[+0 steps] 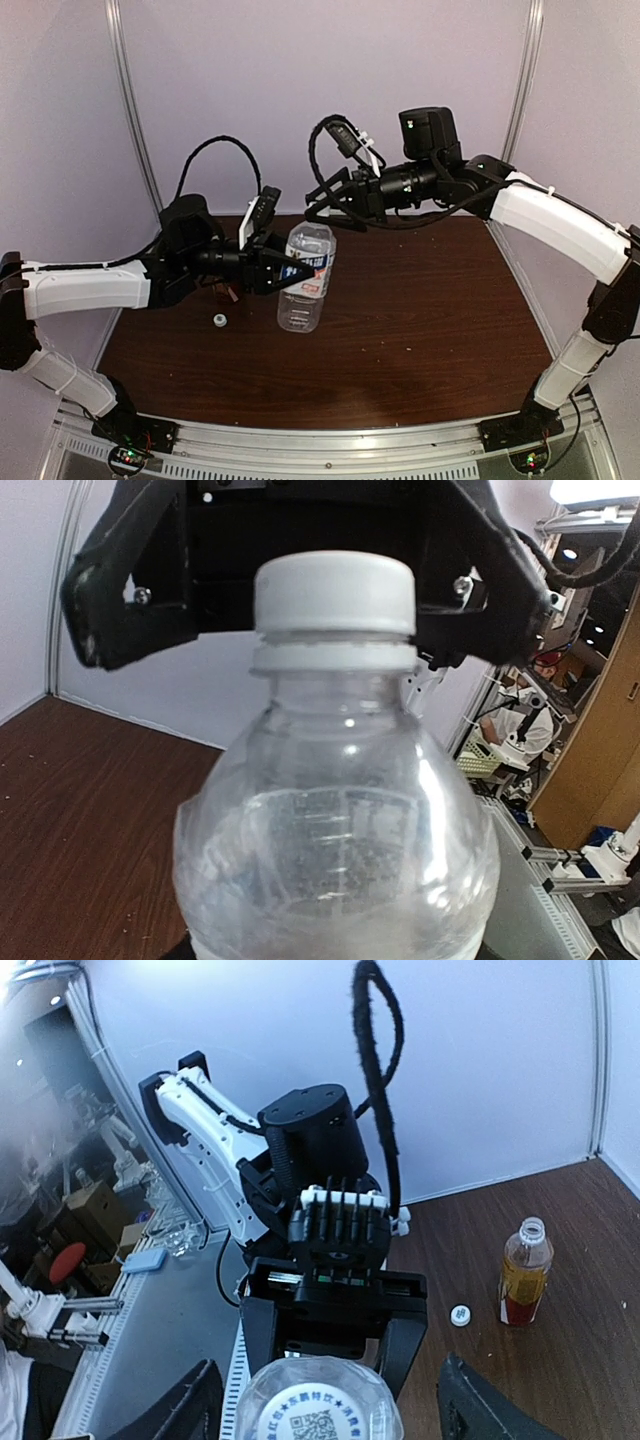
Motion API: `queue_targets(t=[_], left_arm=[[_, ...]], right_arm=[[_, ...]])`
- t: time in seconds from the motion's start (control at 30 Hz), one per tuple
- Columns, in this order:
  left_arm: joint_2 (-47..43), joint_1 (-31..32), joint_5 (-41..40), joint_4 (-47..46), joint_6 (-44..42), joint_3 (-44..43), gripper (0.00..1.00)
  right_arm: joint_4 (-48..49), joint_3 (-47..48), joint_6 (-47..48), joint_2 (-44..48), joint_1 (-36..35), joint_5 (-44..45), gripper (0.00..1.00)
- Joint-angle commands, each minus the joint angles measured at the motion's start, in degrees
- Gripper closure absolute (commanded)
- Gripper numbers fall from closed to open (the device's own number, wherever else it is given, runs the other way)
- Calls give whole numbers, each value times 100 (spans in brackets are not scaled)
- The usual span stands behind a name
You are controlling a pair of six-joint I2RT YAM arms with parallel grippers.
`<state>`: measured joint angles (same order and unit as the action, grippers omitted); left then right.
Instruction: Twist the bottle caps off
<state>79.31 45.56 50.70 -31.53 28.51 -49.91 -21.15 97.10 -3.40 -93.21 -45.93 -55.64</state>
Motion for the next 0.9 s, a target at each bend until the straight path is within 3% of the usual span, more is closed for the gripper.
queue_targets(t=[0.0, 0.3, 0.53, 0.87], left_arm=[[-21, 31, -563, 287, -412, -283, 66], [-172, 32, -1476, 892, -662, -440, 66], [-187, 32, -1729, 979, -663, -484, 66], [-232, 31, -1814, 1000, -663, -493, 66]], right_arm=[[355, 34, -904, 316, -19, 804, 23], [-95, 355, -1743, 237, -162, 2648, 20], [-244, 352, -1779, 72, -253, 2831, 20], [-174, 173, -1796, 3, -276, 2749, 40]])
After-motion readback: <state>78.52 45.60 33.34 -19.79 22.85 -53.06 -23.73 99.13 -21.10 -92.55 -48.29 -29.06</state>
